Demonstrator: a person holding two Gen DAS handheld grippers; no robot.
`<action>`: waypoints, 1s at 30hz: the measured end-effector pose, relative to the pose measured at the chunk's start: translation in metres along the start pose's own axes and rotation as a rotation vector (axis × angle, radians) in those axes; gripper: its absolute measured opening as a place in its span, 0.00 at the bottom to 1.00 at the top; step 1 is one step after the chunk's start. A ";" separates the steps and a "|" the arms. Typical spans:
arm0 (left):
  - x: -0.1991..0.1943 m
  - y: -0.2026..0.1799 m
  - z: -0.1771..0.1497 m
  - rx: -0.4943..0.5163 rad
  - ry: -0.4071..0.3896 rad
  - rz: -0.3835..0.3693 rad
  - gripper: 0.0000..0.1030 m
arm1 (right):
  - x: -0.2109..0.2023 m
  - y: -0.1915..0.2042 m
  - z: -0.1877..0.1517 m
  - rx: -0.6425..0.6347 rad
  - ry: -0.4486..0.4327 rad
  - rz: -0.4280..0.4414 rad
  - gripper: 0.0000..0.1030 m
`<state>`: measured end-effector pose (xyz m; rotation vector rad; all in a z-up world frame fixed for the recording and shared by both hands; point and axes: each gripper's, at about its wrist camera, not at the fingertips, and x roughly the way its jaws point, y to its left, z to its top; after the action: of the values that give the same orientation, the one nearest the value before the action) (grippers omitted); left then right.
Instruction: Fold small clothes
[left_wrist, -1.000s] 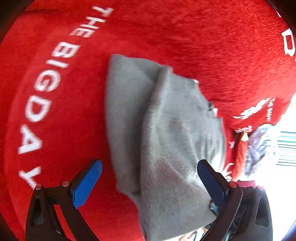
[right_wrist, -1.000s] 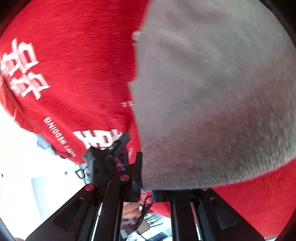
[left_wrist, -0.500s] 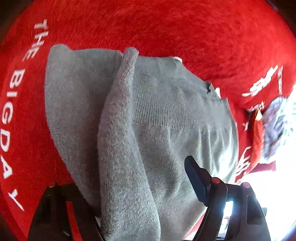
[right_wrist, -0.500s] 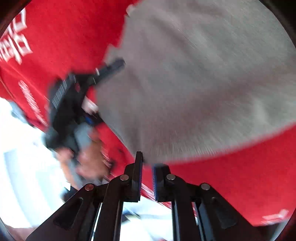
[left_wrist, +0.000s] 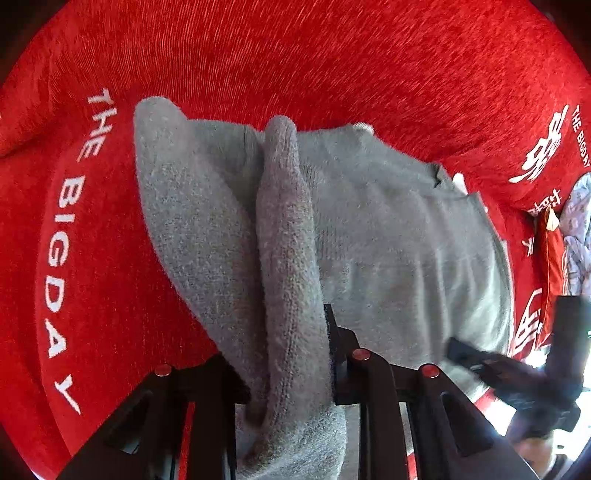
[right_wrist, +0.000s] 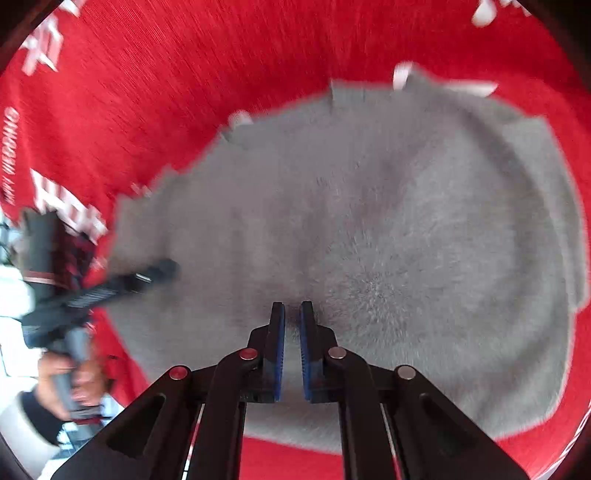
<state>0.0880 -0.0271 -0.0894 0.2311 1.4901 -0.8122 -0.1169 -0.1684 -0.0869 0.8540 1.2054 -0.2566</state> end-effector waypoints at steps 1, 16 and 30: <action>-0.005 -0.002 0.000 -0.002 -0.010 -0.007 0.23 | -0.001 0.000 0.000 -0.017 -0.008 -0.004 0.06; -0.034 -0.214 0.012 0.301 -0.118 -0.129 0.22 | -0.056 -0.093 -0.005 0.157 -0.060 0.251 0.06; 0.063 -0.282 -0.027 0.411 0.023 -0.034 0.22 | -0.071 -0.220 -0.008 0.418 -0.113 0.448 0.11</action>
<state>-0.1113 -0.2356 -0.0561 0.5237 1.3391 -1.1436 -0.2800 -0.3285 -0.1210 1.4273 0.8359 -0.1889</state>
